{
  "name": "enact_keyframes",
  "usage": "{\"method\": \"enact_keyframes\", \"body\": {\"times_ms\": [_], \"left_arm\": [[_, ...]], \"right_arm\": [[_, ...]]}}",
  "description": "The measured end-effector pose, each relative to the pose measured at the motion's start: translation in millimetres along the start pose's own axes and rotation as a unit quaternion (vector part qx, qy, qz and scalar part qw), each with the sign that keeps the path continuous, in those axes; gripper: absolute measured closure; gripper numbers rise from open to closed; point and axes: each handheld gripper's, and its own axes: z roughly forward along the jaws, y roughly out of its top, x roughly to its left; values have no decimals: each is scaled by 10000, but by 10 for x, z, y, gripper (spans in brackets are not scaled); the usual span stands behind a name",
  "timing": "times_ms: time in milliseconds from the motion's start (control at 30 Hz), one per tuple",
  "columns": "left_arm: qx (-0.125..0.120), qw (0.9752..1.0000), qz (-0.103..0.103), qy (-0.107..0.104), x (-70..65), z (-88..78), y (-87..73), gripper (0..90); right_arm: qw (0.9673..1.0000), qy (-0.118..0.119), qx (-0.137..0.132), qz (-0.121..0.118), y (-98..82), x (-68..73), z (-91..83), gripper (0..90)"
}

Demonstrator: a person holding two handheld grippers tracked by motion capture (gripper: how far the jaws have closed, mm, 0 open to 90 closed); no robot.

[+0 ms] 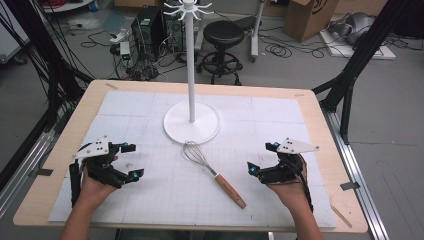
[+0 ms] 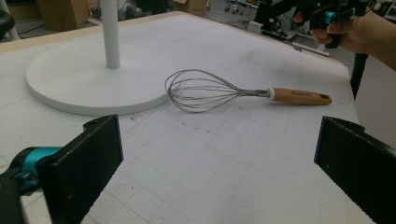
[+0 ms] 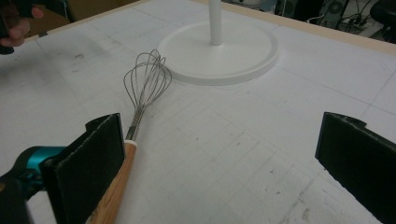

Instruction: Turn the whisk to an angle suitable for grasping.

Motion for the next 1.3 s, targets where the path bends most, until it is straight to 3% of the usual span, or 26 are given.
{"method": "enact_keyframes", "body": {"times_ms": [100,233,433,500,533,567,733,800,833,867,967,1033,1067,1233,1300], "left_arm": [[-88,10000,-38,-1,-3,-7,6,18],[59,10000,33,4,-13,21,2,17],[52,10000,37,-37,-14,32,-2,17],[94,10000,31,-1,0,37,-5,18],[94,10000,31,-1,0,37,-5,17],[71,10000,33,-4,-5,36,-4,17],[149,9999,41,-29,-1,58,-14,18],[170,9998,50,-25,-4,60,-14,18],[164,9998,72,-29,-11,53,-10,18],[164,9998,72,-29,-11,53,-10,17],[179,9998,68,6,-15,44,-10,17],[207,9998,54,-1,-19,55,-15,18],[226,9997,59,1,-23,62,-16,17],[228,9997,67,-5,-23,71,-15,18],[251,9997,79,15,-19,66,-16,17]], "right_arm": [[10000,-1,3,0,3,29,-8,4],[10000,30,60,-31,19,63,21,4],[9995,195,215,-160,55,209,125,5],[9974,352,518,-361,57,304,243,101],[9974,352,518,-361,57,304,243,101],[9952,421,764,-441,37,359,320,156],[9902,530,1211,-450,-33,470,508,199],[9892,524,1277,-486,-39,490,535,201],[9864,541,1441,-580,-52,541,592,225],[9864,541,1441,-580,-52,541,592,225],[9843,673,1553,-507,-63,600,642,351],[9852,701,1504,-433,-95,634,669,430],[9850,698,1517,-437,-109,639,691,446],[9777,498,1989,-456,-183,695,834,539],[9758,412,2070,-570,-191,717,853,556]]}}
